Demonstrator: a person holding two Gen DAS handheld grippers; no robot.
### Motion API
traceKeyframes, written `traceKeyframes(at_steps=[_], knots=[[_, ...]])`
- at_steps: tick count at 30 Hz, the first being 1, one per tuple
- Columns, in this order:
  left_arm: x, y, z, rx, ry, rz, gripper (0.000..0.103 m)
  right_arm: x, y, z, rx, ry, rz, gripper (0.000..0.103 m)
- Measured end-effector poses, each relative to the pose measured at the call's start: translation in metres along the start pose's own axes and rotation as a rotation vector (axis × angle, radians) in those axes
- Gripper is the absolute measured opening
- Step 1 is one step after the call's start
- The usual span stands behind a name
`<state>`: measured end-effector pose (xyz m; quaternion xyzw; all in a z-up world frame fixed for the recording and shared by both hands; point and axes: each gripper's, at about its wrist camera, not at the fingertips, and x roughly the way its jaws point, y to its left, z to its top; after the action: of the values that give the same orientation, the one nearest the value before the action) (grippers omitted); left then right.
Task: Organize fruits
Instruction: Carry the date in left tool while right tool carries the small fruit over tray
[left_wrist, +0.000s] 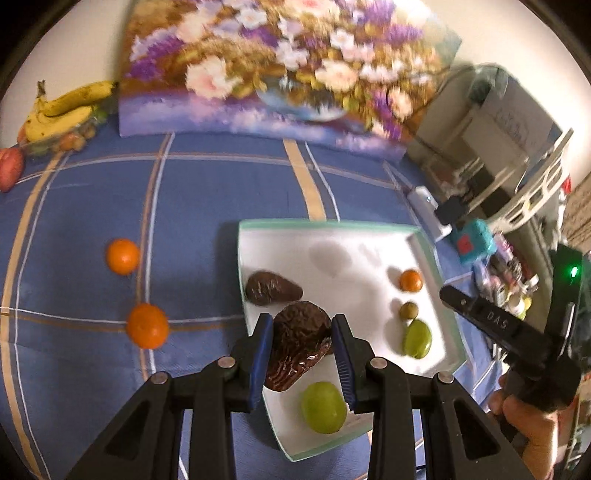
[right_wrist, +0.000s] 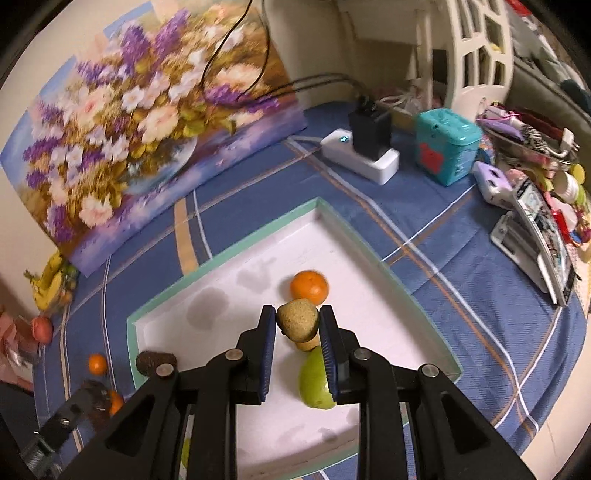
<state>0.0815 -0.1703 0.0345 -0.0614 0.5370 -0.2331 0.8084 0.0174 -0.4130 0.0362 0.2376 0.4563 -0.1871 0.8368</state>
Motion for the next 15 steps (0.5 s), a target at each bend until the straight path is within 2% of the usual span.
traceKeyframes(at_steps=[4, 7, 15], knots=[[0.018, -0.003, -0.004, 0.001, 0.035, 0.001, 0.035, 0.016, 0.004, -0.006, -0.016, 0.049, 0.015, 0.025], [0.03, 0.001, -0.005, -0.035, 0.056, -0.015, 0.035, 0.024, 0.005, -0.009, -0.026, 0.074, 0.03, 0.025], [0.05, 0.0, -0.008, -0.036, 0.092, 0.014, 0.035, 0.043, 0.013, -0.017, -0.058, 0.136, 0.038, 0.025]])
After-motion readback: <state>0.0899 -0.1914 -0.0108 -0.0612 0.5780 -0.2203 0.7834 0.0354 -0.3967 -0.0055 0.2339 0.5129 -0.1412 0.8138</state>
